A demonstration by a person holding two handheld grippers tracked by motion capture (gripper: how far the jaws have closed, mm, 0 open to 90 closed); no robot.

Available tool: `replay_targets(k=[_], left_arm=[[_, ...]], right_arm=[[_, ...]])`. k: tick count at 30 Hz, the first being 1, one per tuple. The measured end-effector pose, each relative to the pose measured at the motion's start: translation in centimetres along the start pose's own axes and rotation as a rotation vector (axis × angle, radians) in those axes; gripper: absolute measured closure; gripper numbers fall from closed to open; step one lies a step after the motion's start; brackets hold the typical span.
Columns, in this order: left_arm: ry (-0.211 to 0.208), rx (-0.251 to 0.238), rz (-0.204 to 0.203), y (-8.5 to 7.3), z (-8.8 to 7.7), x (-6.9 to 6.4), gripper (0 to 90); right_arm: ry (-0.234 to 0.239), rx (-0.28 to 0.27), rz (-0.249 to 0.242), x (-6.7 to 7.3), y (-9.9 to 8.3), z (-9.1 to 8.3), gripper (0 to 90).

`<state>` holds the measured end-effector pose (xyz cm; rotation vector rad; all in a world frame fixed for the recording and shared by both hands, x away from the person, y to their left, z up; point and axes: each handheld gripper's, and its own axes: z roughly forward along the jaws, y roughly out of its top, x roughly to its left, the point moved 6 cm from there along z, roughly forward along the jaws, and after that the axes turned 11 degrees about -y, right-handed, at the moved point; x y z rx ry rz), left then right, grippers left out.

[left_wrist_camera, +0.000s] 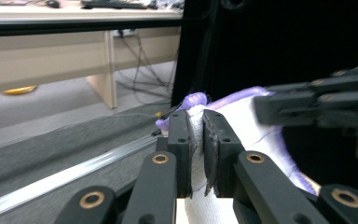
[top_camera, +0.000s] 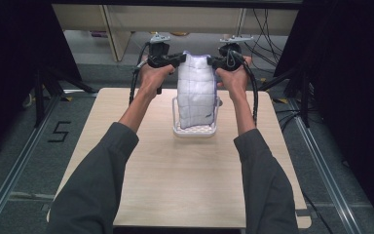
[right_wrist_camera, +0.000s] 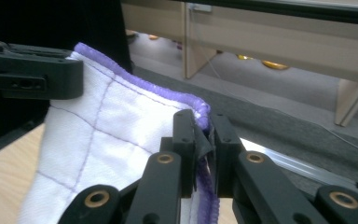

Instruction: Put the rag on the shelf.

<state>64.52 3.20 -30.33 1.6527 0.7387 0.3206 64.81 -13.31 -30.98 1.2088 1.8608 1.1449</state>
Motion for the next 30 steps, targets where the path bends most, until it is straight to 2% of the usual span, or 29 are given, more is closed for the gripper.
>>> replay_targets(k=[1, 4, 7, 11, 14, 16, 20, 22, 24, 25, 26, 27, 29, 30], left_arm=[[0.008, 0.028, 0.034, -0.5, 0.4, 0.3, 81.3], [0.016, 0.032, 0.033, -0.8, 0.8, 0.7, 81.5], [0.063, 0.055, 0.059, -1.8, 1.2, 1.5, 81.1], [0.088, 0.081, 0.045, -2.8, 1.5, 2.3, 80.7], [0.108, 0.109, 0.044, -3.6, 1.7, 2.6, 80.3], [0.111, 0.111, 0.038, -3.8, 1.8, 2.7, 80.5], [0.129, 0.177, 0.029, -5.0, 2.1, 2.9, 79.3], [0.130, 0.160, 0.003, -5.2, 2.2, 3.0, 78.1], [0.127, 0.172, 0.006, -5.3, 2.1, 3.0, 77.2], [0.105, 0.188, 0.004, -5.6, 2.0, 3.0, 74.8], [0.109, 0.184, -0.008, -5.7, 2.0, 3.1, 72.9], [0.116, 0.193, -0.006, -5.8, 1.7, 3.3, 71.3], [0.113, 0.184, -0.020, -6.0, 1.3, 3.4, 71.4], [0.112, 0.194, -0.013, -6.0, 1.0, 3.5, 71.3]], right_arm=[[-0.006, 0.009, 0.005, 0.2, -0.2, 0.3, 83.2], [-0.017, 0.028, -0.015, 0.1, -0.7, 0.9, 83.2], [-0.042, 0.046, -0.028, -0.2, -1.4, 2.0, 83.0], [-0.063, 0.073, -0.023, -0.6, -2.0, 2.6, 82.6], [-0.061, 0.084, -0.024, -1.0, -2.5, 2.9, 82.1], [-0.059, 0.099, -0.012, -0.9, -2.8, 3.0, 82.1], [-0.063, 0.129, -0.028, -0.6, -3.8, 3.9, 81.7], [-0.066, 0.146, -0.025, -0.6, -4.1, 4.0, 80.8], [-0.064, 0.142, -0.035, -0.6, -4.2, 4.2, 80.0], [-0.067, 0.172, -0.042, -0.5, -4.5, 4.4, 74.0], [-0.075, 0.190, -0.030, -0.6, -4.6, 4.4, 69.5], [-0.093, 0.180, -0.032, -0.8, -4.7, 4.5, 64.8], [-0.090, 0.208, -0.002, -0.8, -4.8, 4.3, 63.2], [-0.095, 0.202, -0.004, -0.9, -4.8, 4.3, 62.6]])
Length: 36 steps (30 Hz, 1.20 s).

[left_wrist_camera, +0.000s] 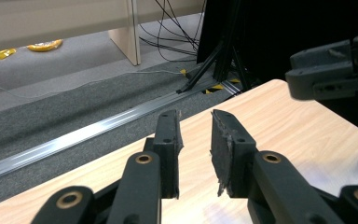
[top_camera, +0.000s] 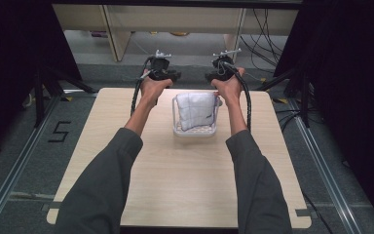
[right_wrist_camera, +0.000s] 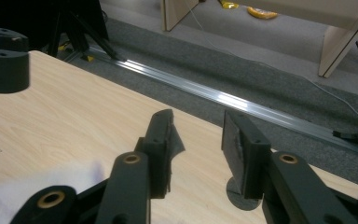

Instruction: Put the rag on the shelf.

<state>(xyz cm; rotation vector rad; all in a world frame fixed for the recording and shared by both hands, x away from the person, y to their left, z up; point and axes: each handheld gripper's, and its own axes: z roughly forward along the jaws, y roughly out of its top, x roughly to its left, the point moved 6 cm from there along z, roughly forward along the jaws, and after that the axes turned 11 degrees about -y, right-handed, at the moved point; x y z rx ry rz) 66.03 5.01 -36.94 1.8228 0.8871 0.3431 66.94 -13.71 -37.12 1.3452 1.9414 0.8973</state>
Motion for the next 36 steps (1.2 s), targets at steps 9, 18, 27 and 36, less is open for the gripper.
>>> replay_targets(k=[9, 18, 27, 36], left_arm=[[-0.051, 0.008, -0.011, -0.9, -1.9, -0.2, 67.6], [-0.085, 0.043, -0.048, -2.1, -3.5, -0.4, 53.5], [-0.115, 0.047, -0.093, -3.2, -5.6, -1.0, 37.9], [-0.166, 0.031, -0.089, -4.3, -7.8, -2.4, 35.0]], right_arm=[[0.031, -0.024, 0.027, -1.0, -0.4, -1.2, 56.3], [0.067, -0.038, 0.029, -2.0, -1.3, -3.9, 51.5], [0.107, -0.067, 0.005, -2.0, -2.6, -6.9, 47.0], [0.144, -0.084, -0.033, -1.4, -4.3, -9.4, 45.3]])
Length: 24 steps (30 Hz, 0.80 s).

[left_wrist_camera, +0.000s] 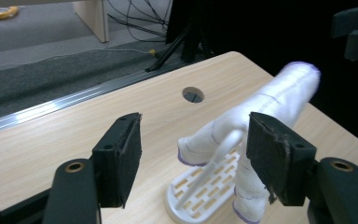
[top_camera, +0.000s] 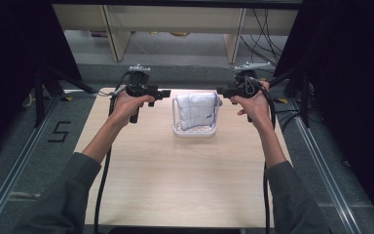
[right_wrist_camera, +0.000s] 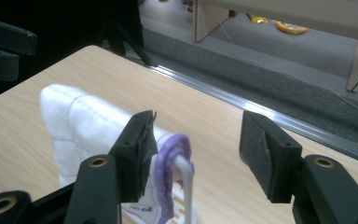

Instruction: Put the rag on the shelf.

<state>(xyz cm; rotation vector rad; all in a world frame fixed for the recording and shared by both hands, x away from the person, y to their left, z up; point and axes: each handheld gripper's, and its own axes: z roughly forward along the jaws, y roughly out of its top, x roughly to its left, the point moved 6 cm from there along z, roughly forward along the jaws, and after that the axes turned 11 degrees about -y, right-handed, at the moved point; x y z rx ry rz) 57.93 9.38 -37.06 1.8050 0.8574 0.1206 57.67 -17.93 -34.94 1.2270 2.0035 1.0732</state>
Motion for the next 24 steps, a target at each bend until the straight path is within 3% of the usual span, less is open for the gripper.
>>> replay_targets(k=[5, 9, 13, 21, 22, 24], left_arm=[[-0.017, 0.003, 0.006, -1.6, -0.8, -1.2, 34.5], [-0.047, -0.007, 0.019, -2.8, -1.5, -2.5, 34.5], [-0.042, -0.012, 0.037, -3.6, -1.9, -3.2, 34.5], [-0.068, -0.006, 0.033, -5.8, -2.2, -4.5, 32.1], [-0.062, 0.003, 0.055, -6.4, -2.2, -4.8, 32.0], [-0.053, 0.013, 0.062, -7.1, -2.3, -5.1, 31.2]], right_arm=[[0.025, -0.009, -0.013, 0.5, -1.0, -1.3, 43.0], [0.045, -0.029, 0.006, 0.7, -2.0, -2.0, 42.3], [0.056, -0.040, 0.017, 0.8, -2.8, -2.4, 42.3], [0.066, -0.042, 0.003, 1.7, -4.4, -3.6, 41.7], [0.068, -0.053, -0.008, 1.8, -4.6, -3.7, 41.6], [0.071, -0.047, -0.001, 2.0, -5.1, -3.9, 41.4]])
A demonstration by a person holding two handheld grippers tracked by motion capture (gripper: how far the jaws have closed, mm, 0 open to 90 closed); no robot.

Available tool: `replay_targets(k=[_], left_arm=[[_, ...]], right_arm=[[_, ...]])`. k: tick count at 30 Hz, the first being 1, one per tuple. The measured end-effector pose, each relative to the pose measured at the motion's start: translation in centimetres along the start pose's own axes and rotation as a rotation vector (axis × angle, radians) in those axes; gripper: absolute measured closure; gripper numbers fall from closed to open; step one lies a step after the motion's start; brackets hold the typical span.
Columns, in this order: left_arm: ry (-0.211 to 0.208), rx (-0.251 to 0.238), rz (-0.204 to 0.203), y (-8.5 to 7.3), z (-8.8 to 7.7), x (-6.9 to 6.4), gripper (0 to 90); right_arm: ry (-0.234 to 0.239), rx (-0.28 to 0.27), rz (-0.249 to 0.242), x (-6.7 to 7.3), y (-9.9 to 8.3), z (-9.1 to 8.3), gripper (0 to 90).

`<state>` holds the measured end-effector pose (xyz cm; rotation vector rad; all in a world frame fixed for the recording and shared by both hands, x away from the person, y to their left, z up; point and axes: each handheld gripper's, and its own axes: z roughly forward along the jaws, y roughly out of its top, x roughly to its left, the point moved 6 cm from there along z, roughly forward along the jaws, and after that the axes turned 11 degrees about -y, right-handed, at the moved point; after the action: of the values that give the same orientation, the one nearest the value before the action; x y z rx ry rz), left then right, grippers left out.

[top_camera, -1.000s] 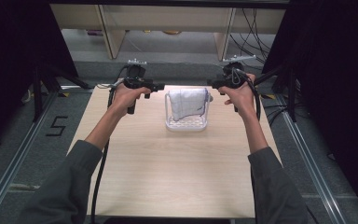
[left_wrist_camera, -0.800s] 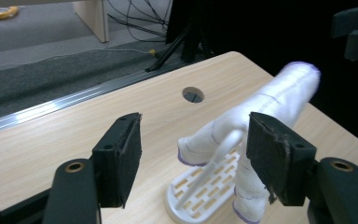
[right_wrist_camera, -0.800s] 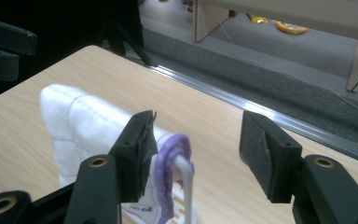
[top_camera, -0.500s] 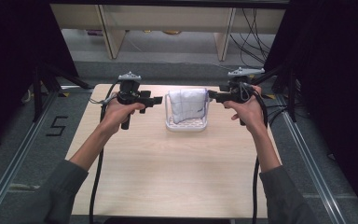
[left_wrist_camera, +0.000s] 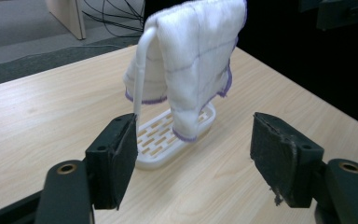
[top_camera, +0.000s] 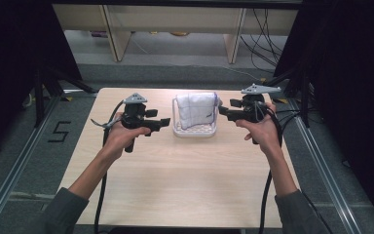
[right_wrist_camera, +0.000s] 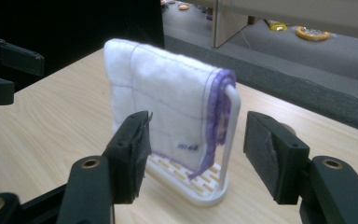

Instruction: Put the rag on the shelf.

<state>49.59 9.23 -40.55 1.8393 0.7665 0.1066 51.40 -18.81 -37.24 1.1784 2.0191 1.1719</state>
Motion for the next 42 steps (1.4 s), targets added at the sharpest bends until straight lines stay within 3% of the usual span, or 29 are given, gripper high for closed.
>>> replay_targets(k=[6, 10, 11, 13, 14, 16, 18, 19, 20, 22, 28, 31, 32, 37, 42], left_arm=[[-0.005, -0.002, 0.006, -1.3, -0.4, -1.1, 29.4], [-0.018, -0.006, 0.019, -2.4, -0.5, -1.8, 28.5], [-0.014, -0.004, 0.015, -3.1, -0.5, -1.9, 28.4], [-0.034, -0.015, 0.005, -3.7, -0.5, -2.2, 27.9], [-0.035, -0.016, 0.004, -4.0, -0.6, -2.2, 27.9], [-0.032, -0.024, 0.006, -4.5, -0.8, -2.3, 27.6], [-0.028, -0.003, 0.010, -4.9, -0.9, -2.3, 27.5], [-0.025, -0.006, 0.007, -4.9, -1.0, -2.4, 27.0], [-0.025, -0.006, 0.007, -4.9, -1.0, -2.4, 27.0], [-0.037, -0.008, 0.012, -5.4, -1.0, -2.5, 26.7], [-0.022, 0.015, 0.007, -6.9, -1.2, -2.6, 24.6], [-0.032, 0.018, 0.015, -7.6, -1.6, -3.0, 23.1], [-0.036, 0.016, 0.014, -7.8, -1.8, -3.1, 22.4], [-0.045, 0.017, 0.018, -9.0, -2.4, -3.6, 19.3], [-0.043, 0.021, 0.009, -10.1, -2.9, -3.9, 17.7]], right_arm=[[0.008, -0.011, 0.004, 0.4, -1.2, -0.5, 41.0], [0.026, -0.026, 0.041, 0.8, -2.4, -0.8, 40.6], [0.033, 0.005, 0.037, 0.7, -3.0, -0.9, 40.3], [0.030, 0.003, 0.050, 0.7, -3.4, -1.0, 40.3], [0.035, -0.021, 0.034, 0.6, -3.4, -0.9, 40.2], [0.029, -0.006, 0.036, 0.7, -3.8, -1.1, 40.0], [0.036, 0.000, 0.063, 1.1, -4.1, -1.2, 40.0], [0.030, -0.016, 0.029, 0.9, -4.2, -1.1, 39.7], [0.033, -0.001, 0.054, 1.2, -4.4, -1.3, 39.7], [0.029, -0.012, 0.045, 1.2, -4.5, -1.5, 39.5], [0.046, -0.002, 0.049, 2.0, -5.7, -1.7, 37.9], [0.049, 0.013, 0.047, 2.2, -6.4, -2.1, 35.5], [0.043, -0.003, 0.053, 2.2, -6.5, -2.0, 34.7], [0.068, 0.018, 0.095, 2.7, -7.6, -2.0, 29.8], [0.072, 0.034, 0.094, 3.4, -8.8, -1.5, 26.2]])
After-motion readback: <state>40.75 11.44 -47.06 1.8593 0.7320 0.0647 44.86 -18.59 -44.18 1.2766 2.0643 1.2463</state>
